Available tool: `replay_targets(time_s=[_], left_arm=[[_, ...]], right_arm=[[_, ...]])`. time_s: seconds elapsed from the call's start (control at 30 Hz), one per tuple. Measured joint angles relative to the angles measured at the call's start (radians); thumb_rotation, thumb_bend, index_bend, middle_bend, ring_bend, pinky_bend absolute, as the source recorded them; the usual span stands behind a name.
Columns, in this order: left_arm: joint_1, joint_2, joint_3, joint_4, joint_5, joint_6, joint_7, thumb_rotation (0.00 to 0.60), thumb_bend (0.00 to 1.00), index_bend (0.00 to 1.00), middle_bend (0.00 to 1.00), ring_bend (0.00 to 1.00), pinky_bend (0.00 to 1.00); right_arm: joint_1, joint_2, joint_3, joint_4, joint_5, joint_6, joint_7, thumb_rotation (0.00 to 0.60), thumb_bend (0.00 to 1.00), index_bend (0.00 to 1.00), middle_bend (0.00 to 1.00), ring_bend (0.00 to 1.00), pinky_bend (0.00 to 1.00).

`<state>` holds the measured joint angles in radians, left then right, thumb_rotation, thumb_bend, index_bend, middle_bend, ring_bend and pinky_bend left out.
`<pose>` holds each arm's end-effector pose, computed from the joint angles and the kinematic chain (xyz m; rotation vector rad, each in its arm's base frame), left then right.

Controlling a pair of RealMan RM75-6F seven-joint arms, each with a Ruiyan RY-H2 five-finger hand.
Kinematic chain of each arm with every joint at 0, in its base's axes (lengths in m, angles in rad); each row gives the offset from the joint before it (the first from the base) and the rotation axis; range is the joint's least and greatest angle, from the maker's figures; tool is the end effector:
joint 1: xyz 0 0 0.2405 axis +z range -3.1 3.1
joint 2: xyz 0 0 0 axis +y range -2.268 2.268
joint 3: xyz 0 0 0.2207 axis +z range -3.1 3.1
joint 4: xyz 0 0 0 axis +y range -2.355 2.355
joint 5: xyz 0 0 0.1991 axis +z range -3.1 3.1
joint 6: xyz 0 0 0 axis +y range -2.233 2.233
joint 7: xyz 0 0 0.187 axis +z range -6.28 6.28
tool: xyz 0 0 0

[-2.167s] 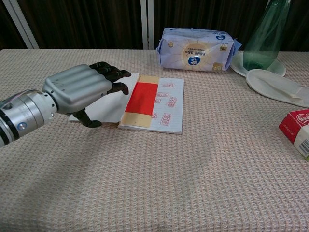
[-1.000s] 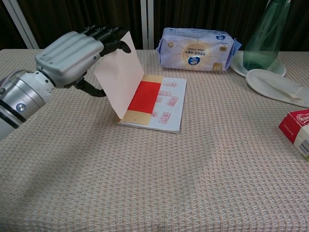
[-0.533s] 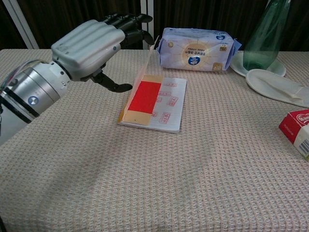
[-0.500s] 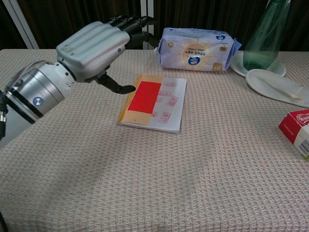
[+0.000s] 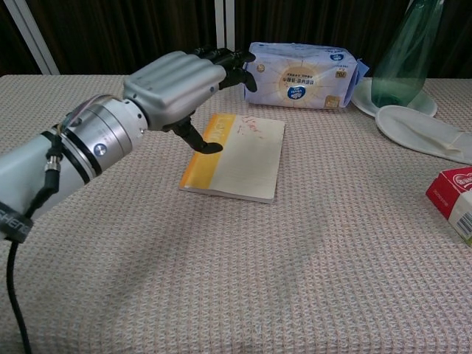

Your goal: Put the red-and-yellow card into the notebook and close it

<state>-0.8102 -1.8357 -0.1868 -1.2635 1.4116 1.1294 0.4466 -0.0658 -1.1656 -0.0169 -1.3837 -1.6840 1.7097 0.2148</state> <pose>-0.0263 0.3351 -0.0606 -1.9358 -0.5153 -1.1654 -0.2947 -0.1620 0.1693 1.3860 -0.8504 1.0199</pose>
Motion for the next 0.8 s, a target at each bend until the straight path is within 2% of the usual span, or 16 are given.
replay_targets(time_s=[0.2,0.33,0.43,0.53,0.63,0.8], left_arm=[[0.113,0.239,0.005,-0.25,-0.093,0.028,-0.001,0.6,0.14,0.2,0.0,0.0,0.06],[0.222,0.434,0.04,-0.371,-0.135,0.067,-0.029,0.6,0.14,0.2,0.0,0.0,0.06],[0.34,0.561,0.088,-0.43,-0.141,0.142,-0.081,0.6,0.14,0.2,0.0,0.0,0.06],[0.435,0.606,0.132,-0.44,-0.116,0.234,-0.13,0.6,0.14,0.2,0.0,0.0,0.06],[0.539,0.636,0.198,-0.421,-0.048,0.354,-0.187,0.6,0.14,0.2,0.0,0.0,0.06],[0.664,0.661,0.289,-0.365,0.051,0.473,-0.278,0.6,0.14,0.2,0.0,0.0,0.06]], right_arm=[[0.024,0.029,0.006,-0.024,-0.002,-0.032,-0.021,0.6,0.07,0.13,0.12,0.01,0.14],[0.037,0.047,0.018,-0.047,-0.002,-0.033,-0.038,0.6,0.07,0.13,0.12,0.01,0.13],[0.049,0.055,0.02,-0.058,-0.007,-0.047,-0.042,0.6,0.07,0.13,0.12,0.01,0.13],[0.07,0.062,0.014,-0.068,-0.018,-0.084,-0.035,0.6,0.09,0.14,0.12,0.01,0.12],[0.102,0.068,0.008,-0.077,-0.035,-0.125,-0.027,0.6,0.11,0.14,0.11,0.01,0.11],[0.136,0.064,0.002,-0.092,-0.058,-0.16,-0.041,0.6,0.12,0.14,0.11,0.01,0.1]])
